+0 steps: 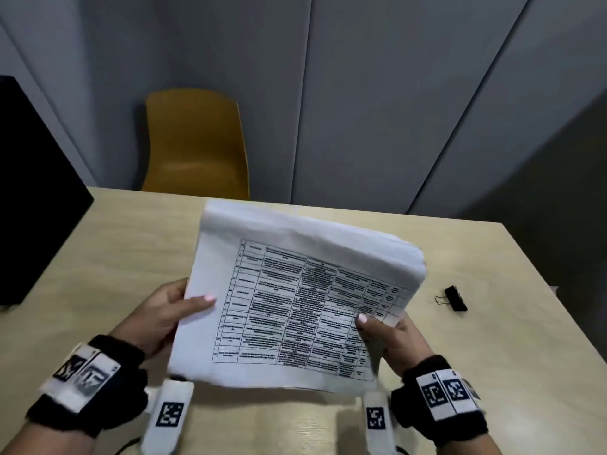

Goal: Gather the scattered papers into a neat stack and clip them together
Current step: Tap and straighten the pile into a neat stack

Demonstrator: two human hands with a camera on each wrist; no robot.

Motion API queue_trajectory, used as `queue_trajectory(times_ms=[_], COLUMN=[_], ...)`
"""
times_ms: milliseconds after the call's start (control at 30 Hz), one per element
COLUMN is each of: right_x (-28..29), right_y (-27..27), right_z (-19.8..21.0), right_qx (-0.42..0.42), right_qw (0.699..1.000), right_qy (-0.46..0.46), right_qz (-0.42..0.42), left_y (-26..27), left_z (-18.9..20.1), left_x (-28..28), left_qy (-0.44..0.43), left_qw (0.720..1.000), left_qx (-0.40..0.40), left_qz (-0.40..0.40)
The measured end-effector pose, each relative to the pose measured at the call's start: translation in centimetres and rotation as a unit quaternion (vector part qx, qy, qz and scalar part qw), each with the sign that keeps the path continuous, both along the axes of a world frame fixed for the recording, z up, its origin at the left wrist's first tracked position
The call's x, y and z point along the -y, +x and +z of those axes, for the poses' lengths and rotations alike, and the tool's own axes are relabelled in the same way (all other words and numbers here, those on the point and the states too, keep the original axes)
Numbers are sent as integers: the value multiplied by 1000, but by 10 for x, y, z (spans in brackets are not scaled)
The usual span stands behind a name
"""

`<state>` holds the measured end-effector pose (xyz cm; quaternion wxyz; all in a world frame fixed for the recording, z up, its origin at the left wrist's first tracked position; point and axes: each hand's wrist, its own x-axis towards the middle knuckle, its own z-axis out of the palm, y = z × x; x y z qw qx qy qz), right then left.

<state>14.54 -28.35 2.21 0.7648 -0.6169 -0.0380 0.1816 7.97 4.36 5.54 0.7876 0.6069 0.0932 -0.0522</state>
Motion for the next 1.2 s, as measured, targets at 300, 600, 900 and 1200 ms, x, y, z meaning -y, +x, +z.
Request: queue_trajectory(times_ms=[300, 600, 900, 1200], right_x=[-29, -27, -32, -39], right_y=[-10, -11, -15, -15], right_z=[-14, -17, 1, 29], right_qx=[77, 70, 93, 131], right_qw=[985, 977, 980, 964], right_qy=[-103, -138, -119, -79], right_qz=[-117, -149, -128, -217], left_y=[-2, -1, 2, -3], left_z=[-36, -38, -37, 3], left_x=[33, 38, 37, 45], left_qy=[259, 217, 204, 171], left_qw=[956, 959, 954, 935], left_qx=[36, 33, 55, 147], left_qz=[132, 182, 211, 272])
